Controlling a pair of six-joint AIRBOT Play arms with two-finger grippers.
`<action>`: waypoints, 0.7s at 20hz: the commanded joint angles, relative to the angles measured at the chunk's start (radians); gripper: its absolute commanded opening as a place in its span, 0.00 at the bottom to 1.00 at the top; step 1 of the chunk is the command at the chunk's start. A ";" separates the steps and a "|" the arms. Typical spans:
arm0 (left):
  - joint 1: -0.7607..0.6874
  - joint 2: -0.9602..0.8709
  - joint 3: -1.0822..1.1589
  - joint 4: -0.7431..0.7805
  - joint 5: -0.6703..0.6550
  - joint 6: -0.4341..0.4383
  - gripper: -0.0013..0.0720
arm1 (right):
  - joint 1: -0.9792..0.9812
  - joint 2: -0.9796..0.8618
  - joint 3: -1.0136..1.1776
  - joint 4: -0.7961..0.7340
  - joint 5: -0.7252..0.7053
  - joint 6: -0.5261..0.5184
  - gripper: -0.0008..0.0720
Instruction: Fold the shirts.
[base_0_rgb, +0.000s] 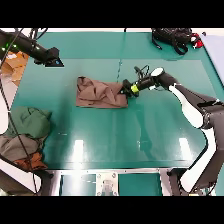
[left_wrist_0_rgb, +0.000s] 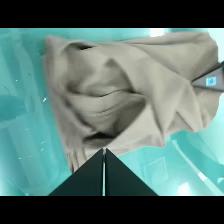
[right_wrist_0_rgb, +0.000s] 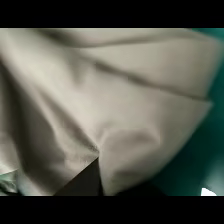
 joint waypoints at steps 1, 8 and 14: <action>0.001 0.000 0.000 0.000 0.000 0.000 0.05 | -0.029 0.034 0.145 0.059 0.041 -0.008 0.03; 0.001 0.000 0.000 0.000 -0.001 0.000 0.05 | -0.410 0.294 0.286 -0.153 0.126 0.125 0.03; 0.000 0.000 -0.017 -0.011 0.000 0.000 0.05 | -0.856 0.412 0.223 -0.487 0.277 0.237 0.03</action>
